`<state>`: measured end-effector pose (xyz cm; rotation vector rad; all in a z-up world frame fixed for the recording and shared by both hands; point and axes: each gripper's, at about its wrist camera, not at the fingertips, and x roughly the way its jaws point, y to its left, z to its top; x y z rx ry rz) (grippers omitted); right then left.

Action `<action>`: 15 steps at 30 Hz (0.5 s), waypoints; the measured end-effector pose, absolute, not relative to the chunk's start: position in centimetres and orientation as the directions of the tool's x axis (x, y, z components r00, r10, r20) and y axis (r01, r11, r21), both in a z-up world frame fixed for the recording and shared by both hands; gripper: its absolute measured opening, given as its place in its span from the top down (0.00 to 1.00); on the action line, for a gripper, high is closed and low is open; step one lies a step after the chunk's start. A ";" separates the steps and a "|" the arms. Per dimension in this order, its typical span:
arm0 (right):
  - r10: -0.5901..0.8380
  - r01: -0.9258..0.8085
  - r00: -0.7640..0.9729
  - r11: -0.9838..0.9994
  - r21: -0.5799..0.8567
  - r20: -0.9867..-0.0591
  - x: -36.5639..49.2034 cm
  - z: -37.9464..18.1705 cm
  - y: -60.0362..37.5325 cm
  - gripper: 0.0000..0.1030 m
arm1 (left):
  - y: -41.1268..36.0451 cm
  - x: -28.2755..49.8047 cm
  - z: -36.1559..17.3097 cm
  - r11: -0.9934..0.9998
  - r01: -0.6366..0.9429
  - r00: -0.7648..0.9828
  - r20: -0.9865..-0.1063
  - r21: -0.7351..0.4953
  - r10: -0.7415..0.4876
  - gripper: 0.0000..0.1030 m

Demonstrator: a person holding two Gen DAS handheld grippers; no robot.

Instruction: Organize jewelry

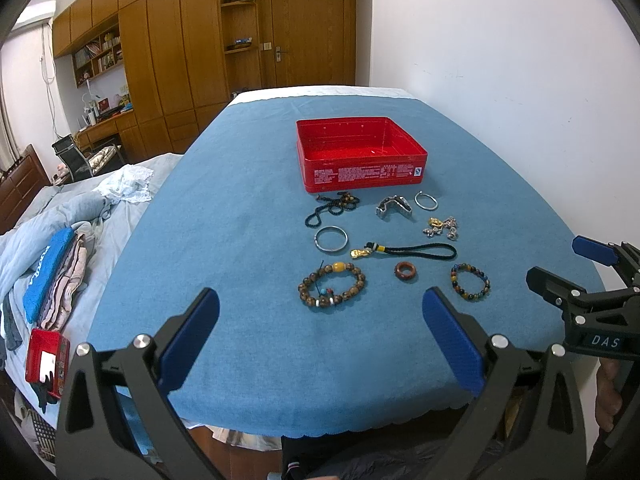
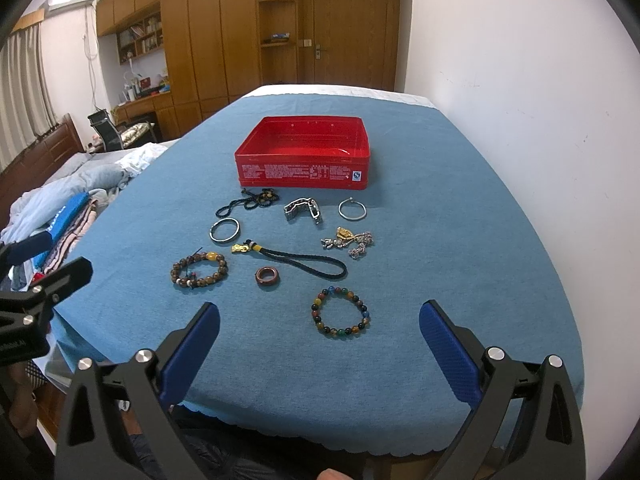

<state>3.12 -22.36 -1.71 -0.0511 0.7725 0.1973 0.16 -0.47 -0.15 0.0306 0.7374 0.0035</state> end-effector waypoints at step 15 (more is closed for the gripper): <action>0.157 -0.195 0.699 0.981 0.025 -0.698 3.1 -1.7 -22.3 0.03 | -0.5 0.2 -0.2 1.000 0.007 0.740 -0.672 0.028 0.014 0.03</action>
